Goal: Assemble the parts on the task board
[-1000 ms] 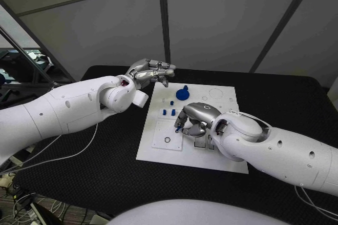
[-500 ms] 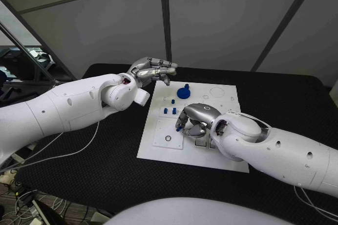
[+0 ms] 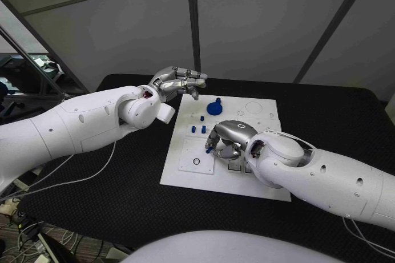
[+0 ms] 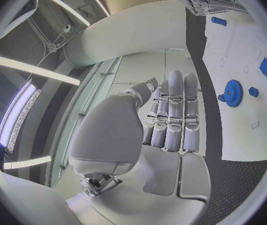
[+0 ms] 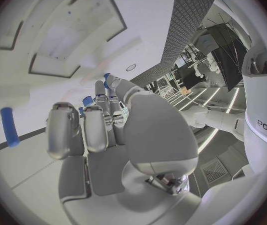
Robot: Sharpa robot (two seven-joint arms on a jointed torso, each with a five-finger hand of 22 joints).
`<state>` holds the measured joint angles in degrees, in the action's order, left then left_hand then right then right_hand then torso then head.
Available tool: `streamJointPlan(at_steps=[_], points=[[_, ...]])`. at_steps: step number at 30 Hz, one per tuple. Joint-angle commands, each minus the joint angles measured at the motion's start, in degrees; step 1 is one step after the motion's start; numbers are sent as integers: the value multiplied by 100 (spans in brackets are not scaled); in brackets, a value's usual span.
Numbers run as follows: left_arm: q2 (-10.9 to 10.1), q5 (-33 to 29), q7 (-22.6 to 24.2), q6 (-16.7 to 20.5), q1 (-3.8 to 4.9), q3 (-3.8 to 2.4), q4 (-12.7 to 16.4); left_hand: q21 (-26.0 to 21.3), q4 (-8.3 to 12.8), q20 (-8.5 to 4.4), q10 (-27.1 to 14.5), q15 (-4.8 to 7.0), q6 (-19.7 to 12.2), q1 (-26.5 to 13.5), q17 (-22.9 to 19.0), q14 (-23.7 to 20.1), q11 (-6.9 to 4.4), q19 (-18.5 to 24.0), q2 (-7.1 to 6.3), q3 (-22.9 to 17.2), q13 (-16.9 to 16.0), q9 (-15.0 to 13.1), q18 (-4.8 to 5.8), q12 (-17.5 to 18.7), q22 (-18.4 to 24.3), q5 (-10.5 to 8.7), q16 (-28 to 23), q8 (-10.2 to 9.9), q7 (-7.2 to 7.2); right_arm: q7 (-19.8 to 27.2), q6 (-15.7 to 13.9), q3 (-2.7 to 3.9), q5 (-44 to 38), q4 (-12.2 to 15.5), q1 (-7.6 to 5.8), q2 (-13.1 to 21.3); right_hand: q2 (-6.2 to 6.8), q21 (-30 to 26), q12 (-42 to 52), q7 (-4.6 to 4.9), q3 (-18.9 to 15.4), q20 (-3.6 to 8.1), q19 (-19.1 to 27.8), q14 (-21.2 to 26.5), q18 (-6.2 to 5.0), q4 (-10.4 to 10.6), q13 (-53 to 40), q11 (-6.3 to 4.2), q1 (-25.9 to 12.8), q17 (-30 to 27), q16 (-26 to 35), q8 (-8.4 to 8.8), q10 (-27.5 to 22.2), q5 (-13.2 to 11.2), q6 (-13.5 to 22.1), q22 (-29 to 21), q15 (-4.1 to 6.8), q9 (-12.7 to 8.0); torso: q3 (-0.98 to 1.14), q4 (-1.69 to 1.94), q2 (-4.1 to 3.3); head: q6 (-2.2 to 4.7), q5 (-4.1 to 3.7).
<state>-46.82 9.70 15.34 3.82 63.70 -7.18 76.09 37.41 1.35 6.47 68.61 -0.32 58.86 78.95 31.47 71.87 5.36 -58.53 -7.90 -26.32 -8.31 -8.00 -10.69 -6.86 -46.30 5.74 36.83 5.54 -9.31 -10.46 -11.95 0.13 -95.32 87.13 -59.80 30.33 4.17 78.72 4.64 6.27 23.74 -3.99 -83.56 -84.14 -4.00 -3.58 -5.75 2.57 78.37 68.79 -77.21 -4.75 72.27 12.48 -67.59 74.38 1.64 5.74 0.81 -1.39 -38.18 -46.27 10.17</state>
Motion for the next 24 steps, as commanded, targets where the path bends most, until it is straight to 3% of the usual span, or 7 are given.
streamJointPlan(at_steps=[1,14,24], points=[[3,-33,-7,-62,11,-5,2,-21,23,24,-28,-41,-28,-38,-6,-9,8,-8,-1,3,-5,-7,27,34,5,9,-20,-34,-26,-80,6,-6,-96,0,6,-2,-25,14,-33,9,6,-8,-10,-160,60,-32,6,26,-41,-10,-4,-24,21,23,-24,3,36,6,-3,3,1,-5,6],[5,-33,-25,-77,13,-5,4,-21,23,24,-28,-41,-28,-38,-6,-9,8,-8,-1,3,-5,-7,27,34,5,9,-20,-34,-26,-121,491,-7,-117,-5,9,-78,-12,5,-64,10,-16,-12,-3,-154,57,-46,17,34,-103,-34,12,-6,11,-3,-17,-7,31,10,-4,-4,0,-17,12],[5,-33,-48,-104,15,-5,5,-30,20,27,-34,-43,-34,-44,-8,-9,10,-8,0,7,-7,-8,27,37,10,6,-29,-39,-28,-207,237,-9,-177,-77,10,-125,41,-35,-120,74,-10,-60,27,-140,48,-112,107,118,-250,-79,43,111,-271,-2,159,-51,-33,-22,-1,3,0,-28,12]])
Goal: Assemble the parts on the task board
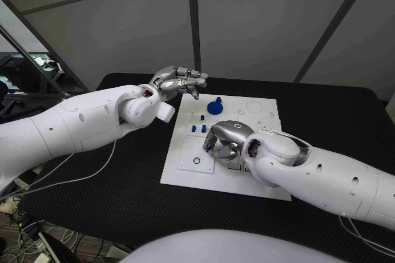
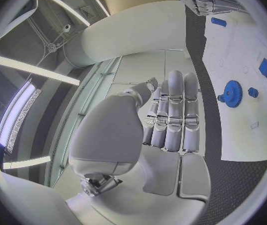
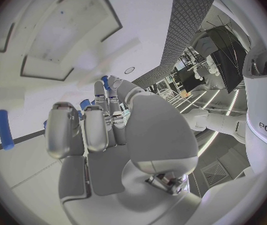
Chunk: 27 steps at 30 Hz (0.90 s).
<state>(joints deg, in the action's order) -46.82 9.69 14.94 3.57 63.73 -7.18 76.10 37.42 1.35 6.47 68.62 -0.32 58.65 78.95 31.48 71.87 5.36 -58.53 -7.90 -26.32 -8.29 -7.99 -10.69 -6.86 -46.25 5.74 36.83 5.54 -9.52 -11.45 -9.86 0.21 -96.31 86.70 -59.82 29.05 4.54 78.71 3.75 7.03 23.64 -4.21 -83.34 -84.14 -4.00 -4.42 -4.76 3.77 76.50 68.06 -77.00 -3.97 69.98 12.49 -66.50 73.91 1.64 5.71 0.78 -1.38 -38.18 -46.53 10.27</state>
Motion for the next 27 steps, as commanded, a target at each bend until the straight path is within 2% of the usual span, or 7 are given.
streamJointPlan(at_steps=[1,6,8,12,18,24,27], points=[[6,-33,-11,-82,12,-5,4,-30,20,27,-35,-43,-13,-44,-9,-9,10,-8,0,7,-9,-10,27,37,5,6,-29,-40,-7,-107,9,-17,-79,-40,12,-2,16,-36,-32,4,-1,-45,6,-140,48,-33,16,7,-82,-7,22,38,-69,-6,70,-5,-40,-23,2,3,0,-3,2],[9,-33,-26,-102,13,-5,3,-34,22,27,-39,-44,-17,-44,-10,-11,11,-7,-3,9,-10,-10,27,39,7,2,-34,-43,-8,-81,-140,-20,-81,-66,12,-18,128,-151,-36,105,5,-126,77,-113,18,-94,100,125,-199,-102,83,52,-496,-43,347,-151,-155,-99,4,1,0,-3,9],[7,-33,-36,-108,13,-5,4,-38,22,28,-43,-45,-20,-45,-10,-12,12,-7,-5,10,-10,-10,27,40,9,-3,-38,-46,-9,-60,-258,-22,-80,-67,13,-14,193,-390,-27,143,-21,-180,215,-62,-50,-160,113,184,-222,-255,190,45,-778,-68,457,-461,-199,-138,3,-2,1,3,10],[4,-33,-47,-116,13,-5,0,-39,22,28,-43,-46,-21,-46,-11,-13,12,-6,-5,11,-11,-10,27,41,10,-4,-39,-47,-9,-4,-543,-24,-116,5,35,30,225,-549,11,153,-44,-211,306,-26,-94,-236,102,200,-204,-351,262,30,-891,-17,488,-658,-213,-154,5,-6,5,15,5],[-8,-33,-54,-123,12,-5,-7,-43,22,29,-47,-47,-23,-47,-11,-14,14,-5,-6,12,-11,-10,27,42,12,-8,-42,-49,-10,83,-813,-24,-138,125,66,137,348,-670,34,52,-164,-235,363,-1,-124,-340,97,223,-240,-433,324,46,-1027,-10,609,-796,-233,-183,9,-6,4,25,13],[-20,-33,-58,-128,12,-5,-12,-43,22,29,-47,-47,-23,-47,-11,-14,14,-5,-6,12,-11,-10,27,42,12,-8,-42,-49,-10,188,-1101,-23,-126,320,78,330,370,-694,59,41,-217,-242,367,0,-128,-377,90,227,-245,-446,335,44,-1063,-23,667,-821,-238,-189,8,-4,5,40,3],[-28,-33,-58,-129,11,-4,-13,-43,22,29,-47,-47,-23,-47,-11,-14,14,-5,-6,12,-11,-10,27,42,12,-8,-42,-49,-10,203,-1208,-19,-96,504,80,533,348,-678,108,50,-231,-240,348,-14,-124,-396,78,214,-237,-427,322,31,-1018,-10,658,-797,-230,-184,8,-6,4,51,0]])
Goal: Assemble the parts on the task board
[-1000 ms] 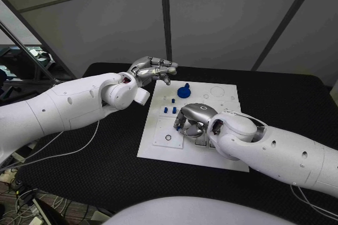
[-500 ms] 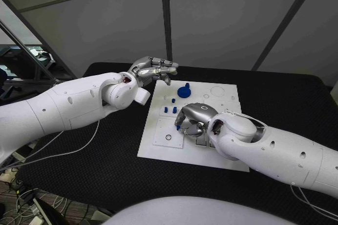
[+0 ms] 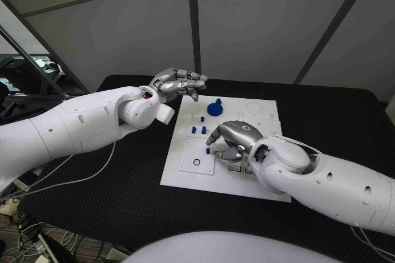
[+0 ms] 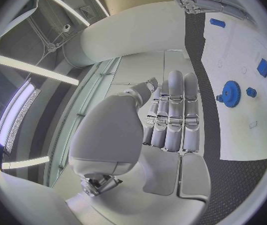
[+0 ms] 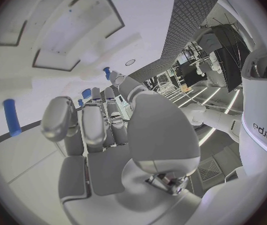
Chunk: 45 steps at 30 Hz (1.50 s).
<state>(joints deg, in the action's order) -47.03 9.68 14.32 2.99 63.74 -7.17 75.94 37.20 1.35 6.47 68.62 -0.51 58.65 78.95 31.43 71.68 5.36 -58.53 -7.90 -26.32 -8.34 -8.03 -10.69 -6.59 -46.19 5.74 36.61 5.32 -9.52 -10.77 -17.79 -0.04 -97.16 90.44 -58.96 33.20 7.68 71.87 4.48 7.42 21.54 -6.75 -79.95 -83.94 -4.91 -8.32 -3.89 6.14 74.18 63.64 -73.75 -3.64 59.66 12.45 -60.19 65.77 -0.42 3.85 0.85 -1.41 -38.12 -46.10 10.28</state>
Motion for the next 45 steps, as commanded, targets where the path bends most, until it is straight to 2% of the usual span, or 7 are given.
streamJointPlan(at_steps=[1,4,8,11,17,32,45], points=[[-12,-32,3,-71,10,-4,3,-21,22,29,-47,-28,-24,-47,-6,5,13,-6,-6,12,-7,-6,27,15,6,-8,-20,-27,-11,126,-427,7,9,191,-6,190,30,11,44,11,-24,16,3,-38,-32,-11,-10,-24,-4,21,-7,-4,21,-3,24,24,-21,3,0,-4,-2,15,-3],[-25,-32,1,-68,10,-4,5,-27,25,31,-52,-29,-28,-45,-8,1,15,-4,-7,13,-8,-7,27,17,9,-13,-27,-31,-12,65,-393,29,49,331,-15,395,25,17,54,14,-27,17,-3,-42,-30,-17,-11,-28,-2,30,-12,-6,30,0,20,32,-19,5,-3,-12,0,30,-9],[-43,-31,1,-63,9,-3,9,-27,25,31,-52,-29,-28,-45,-8,1,15,-4,-7,13,-8,-7,27,17,9,-13,-27,-31,-12,-79,-158,217,140,381,-68,634,43,25,68,0,-67,20,-15,-47,-27,-25,-8,-27,-25,21,-7,-4,22,-31,26,45,-18,5,-7,-14,2,66,-64],[-48,-31,1,-62,9,-2,10,-27,25,31,-52,-29,-28,-45,-8,1,15,-4,-7,13,-8,-7,27,17,9,-13,-27,-31,-12,-156,46,355,200,320,-133,745,80,-41,41,-69,-170,12,12,-40,-41,-65,17,-4,-31,-29,29,12,-112,-73,144,-33,-38,-9,-5,-6,1,100,-110],[-48,-31,2,-63,8,0,8,-27,25,31,-52,-29,-28,-45,-8,1,15,-4,-7,13,-8,-7,27,17,9,-13,-27,-31,-12,-224,306,478,234,112,-248,843,99,-136,12,-138,-455,-28,51,-32,-59,-88,25,47,6,-67,58,6,-353,-119,298,-137,-77,-12,-5,7,-3,146,-180],[-34,-31,-3,-63,9,2,-4,-34,27,32,-55,-30,-29,-43,-9,-1,16,-3,-8,15,-10,-8,27,18,13,-18,-34,-34,-13,-385,1060,509,170,-92,-304,808,-65,-115,164,-66,-696,-39,19,-49,-53,-47,6,32,125,-42,35,-24,-310,-166,204,-97,-77,5,-11,4,-2,155,-216],[-27,-31,-4,-66,9,2,-15,-34,27,32,-55,-30,-29,-43,-9,-1,16,-3,-8,15,-10,-8,27,18,13,-18,-34,-34,-13,-567,1224,509,-12,-153,-304,760,-357,26,350,76,-526,58,-85,-97,-15,-61,7,-98,124,74,-47,-57,272,-154,-108,89,37,19,-4,7,-7,154,-217]])
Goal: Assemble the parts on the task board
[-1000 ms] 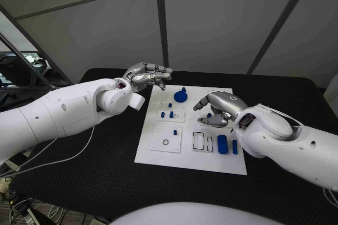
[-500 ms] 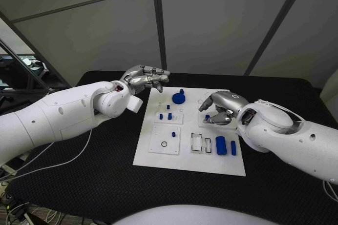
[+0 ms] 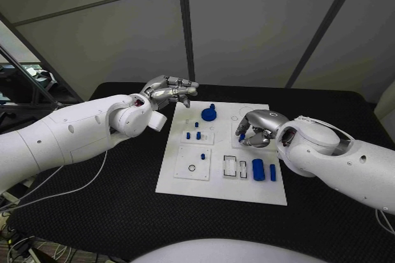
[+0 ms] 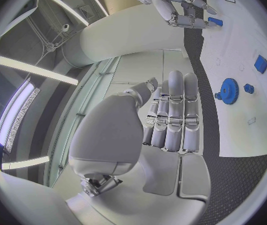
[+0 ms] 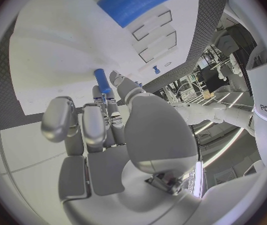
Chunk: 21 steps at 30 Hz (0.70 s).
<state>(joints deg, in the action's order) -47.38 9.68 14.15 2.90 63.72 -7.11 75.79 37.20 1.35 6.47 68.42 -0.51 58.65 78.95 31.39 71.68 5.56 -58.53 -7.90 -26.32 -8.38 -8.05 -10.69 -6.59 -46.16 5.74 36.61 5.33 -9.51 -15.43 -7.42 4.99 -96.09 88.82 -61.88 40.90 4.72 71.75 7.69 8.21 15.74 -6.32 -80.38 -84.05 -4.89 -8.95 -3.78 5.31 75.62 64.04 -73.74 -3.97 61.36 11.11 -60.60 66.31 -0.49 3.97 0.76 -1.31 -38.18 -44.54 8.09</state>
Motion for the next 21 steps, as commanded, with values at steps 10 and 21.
streamJointPlan(at_steps=[10,21], points=[[11,-31,-12,-62,10,-4,-7,-41,26,34,-37,-31,-30,-46,-6,0,-2,-3,-6,16,-9,-7,27,18,13,-20,-41,-37,-15,-106,44,6,-138,5,-12,-14,-157,121,-25,-30,277,56,-90,-112,5,-4,3,-61,-71,123,-116,-14,334,-14,-199,143,81,7,6,-4,0,-7,-1],[12,-30,-101,-26,10,-3,-22,-48,20,37,-43,-34,-32,-57,-7,0,1,-3,-10,23,-11,-9,28,20,18,-23,-47,-41,-18,-126,-69,6,-176,-16,-12,0,-202,189,-104,-46,503,86,-124,-118,23,-57,8,-89,-71,158,-144,11,473,-15,-255,233,108,2,7,-4,1,-1,-7]])
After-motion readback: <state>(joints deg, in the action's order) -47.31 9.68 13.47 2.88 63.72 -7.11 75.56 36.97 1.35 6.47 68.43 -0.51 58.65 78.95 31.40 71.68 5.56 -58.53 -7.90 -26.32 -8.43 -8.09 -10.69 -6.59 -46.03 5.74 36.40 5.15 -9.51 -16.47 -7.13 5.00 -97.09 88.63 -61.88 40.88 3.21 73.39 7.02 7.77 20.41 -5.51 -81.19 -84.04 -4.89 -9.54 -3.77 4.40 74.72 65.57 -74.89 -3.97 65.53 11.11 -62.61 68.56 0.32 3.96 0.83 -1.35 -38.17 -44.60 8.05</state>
